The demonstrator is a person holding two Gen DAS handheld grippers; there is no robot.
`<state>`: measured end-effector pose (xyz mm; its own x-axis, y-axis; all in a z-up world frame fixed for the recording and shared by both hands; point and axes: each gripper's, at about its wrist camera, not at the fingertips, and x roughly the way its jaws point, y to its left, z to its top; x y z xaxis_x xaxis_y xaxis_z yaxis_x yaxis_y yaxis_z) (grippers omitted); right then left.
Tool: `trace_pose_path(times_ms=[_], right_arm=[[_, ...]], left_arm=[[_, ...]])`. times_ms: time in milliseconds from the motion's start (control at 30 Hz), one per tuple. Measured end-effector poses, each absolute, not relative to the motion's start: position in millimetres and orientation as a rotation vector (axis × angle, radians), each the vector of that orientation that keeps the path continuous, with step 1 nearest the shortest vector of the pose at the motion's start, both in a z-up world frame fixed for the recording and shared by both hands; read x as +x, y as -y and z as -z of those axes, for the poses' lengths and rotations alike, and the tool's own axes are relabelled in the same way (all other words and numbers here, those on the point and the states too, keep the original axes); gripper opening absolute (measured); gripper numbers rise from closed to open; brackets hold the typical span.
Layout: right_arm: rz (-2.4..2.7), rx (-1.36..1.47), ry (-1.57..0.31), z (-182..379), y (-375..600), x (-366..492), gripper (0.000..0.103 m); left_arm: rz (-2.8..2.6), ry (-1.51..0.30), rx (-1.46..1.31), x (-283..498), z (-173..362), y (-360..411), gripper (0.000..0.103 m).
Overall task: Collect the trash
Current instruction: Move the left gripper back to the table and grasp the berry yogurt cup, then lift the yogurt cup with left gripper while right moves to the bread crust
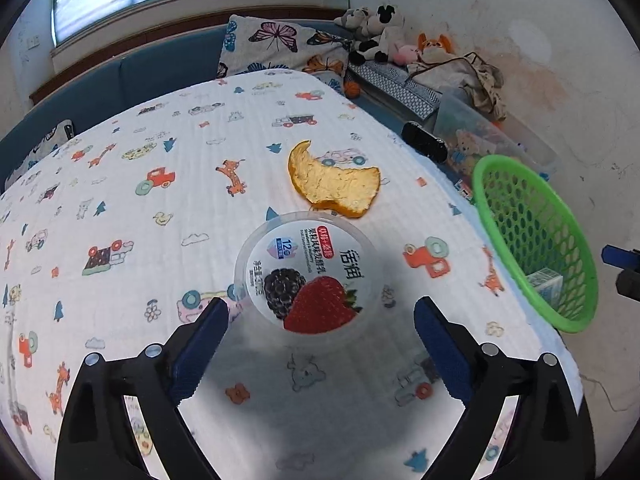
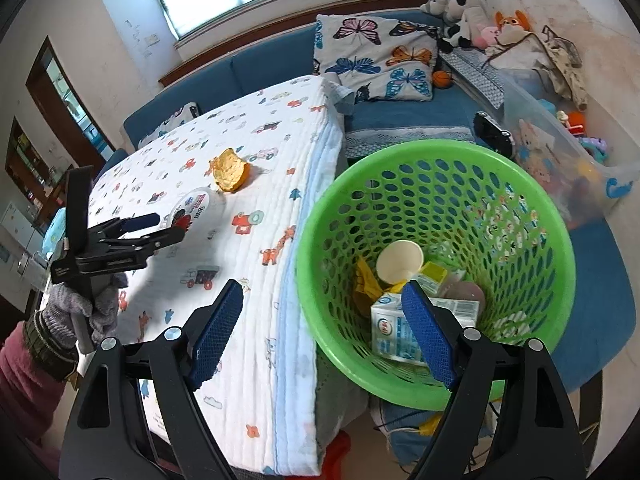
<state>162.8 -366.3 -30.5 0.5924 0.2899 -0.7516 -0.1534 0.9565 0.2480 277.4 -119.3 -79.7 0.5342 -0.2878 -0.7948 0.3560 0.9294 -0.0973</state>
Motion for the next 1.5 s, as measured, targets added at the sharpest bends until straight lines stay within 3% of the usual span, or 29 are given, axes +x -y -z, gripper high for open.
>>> trace_pose_path(times_ms=[433,800,1500], right_arm=[[-0.295,0.124,-0.924,39.9,345.7,184.8,0.084],[-0.331,-0.012,-0.897,39.0,309.0,204.1,0.091],[-0.375,-0.043,-0.951,62.9,225.9,284.1,0.089]], left_arm=[[0.351,-0.960,0.112,301.7,96.6,128.3,0.091],[0.351,-0.926,0.110,300.5,96.7,128.5,0.088],[0.263,-0.821,0.048,269.1,40.6,56.4,0.088]])
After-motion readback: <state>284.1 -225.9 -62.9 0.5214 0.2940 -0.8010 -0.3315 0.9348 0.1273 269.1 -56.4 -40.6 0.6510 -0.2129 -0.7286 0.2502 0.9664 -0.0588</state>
